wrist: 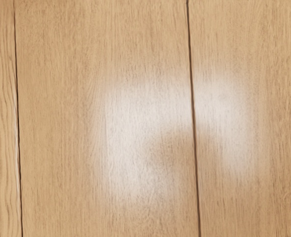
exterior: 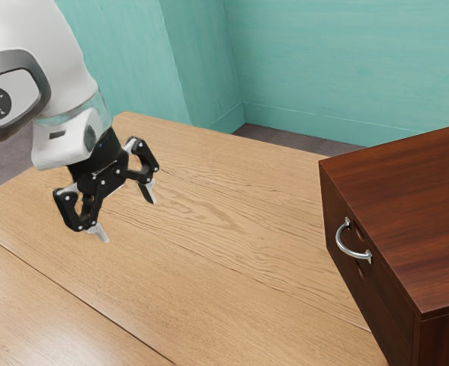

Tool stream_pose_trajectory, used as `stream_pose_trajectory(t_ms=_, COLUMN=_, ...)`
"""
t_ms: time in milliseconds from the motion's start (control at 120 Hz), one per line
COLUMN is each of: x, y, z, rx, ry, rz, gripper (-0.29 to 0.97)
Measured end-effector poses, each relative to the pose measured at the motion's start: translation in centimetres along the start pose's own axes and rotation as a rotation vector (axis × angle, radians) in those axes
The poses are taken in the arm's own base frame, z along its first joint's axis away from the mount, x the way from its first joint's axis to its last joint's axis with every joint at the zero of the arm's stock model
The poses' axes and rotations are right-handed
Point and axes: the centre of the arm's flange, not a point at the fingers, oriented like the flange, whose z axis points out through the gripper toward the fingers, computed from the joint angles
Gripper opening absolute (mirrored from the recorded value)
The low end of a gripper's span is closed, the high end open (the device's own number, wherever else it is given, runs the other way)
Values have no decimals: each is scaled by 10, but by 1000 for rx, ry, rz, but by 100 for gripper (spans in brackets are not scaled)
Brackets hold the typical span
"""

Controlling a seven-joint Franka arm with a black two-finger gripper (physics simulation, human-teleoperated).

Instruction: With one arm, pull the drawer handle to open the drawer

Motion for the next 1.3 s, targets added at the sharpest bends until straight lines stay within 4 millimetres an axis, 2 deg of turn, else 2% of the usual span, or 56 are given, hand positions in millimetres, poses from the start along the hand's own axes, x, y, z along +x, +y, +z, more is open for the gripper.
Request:
stream_pose_trajectory(t_ms=100, x=37, y=5, z=2, rx=84, ry=40, rz=208, gripper=68)
stream_pose_trajectory(t_ms=292, x=76, y=-4, z=29, rx=215, ry=118, rz=438, gripper=68)
stream_pose_trajectory(t_ms=375, x=83, y=-12, z=37, rx=281, ry=139, rz=488, gripper=65)
stream_pose_trajectory(t_ms=525, x=103, y=-43, z=56, rx=364, ry=137, rz=566, gripper=52)
stream_pose_trajectory(t_ms=642, x=108, y=-63, z=59, rx=423, ry=140, rz=600, gripper=42)
stream_pose_trajectory(t_ms=792, x=117, y=-85, z=75, rx=452, ry=174, rz=627, gripper=33)
stream_pose_trajectory(t_ms=917, x=124, y=-91, z=81, rx=474, ry=204, rz=648, gripper=29)
stream_pose_trajectory(t_ms=1117, x=150, y=-95, z=96, rx=475, ry=252, rz=707, gripper=26)
stream_pose_trajectory(t_ms=1300, x=163, y=-112, z=95, rx=497, ry=249, rz=748, gripper=25)
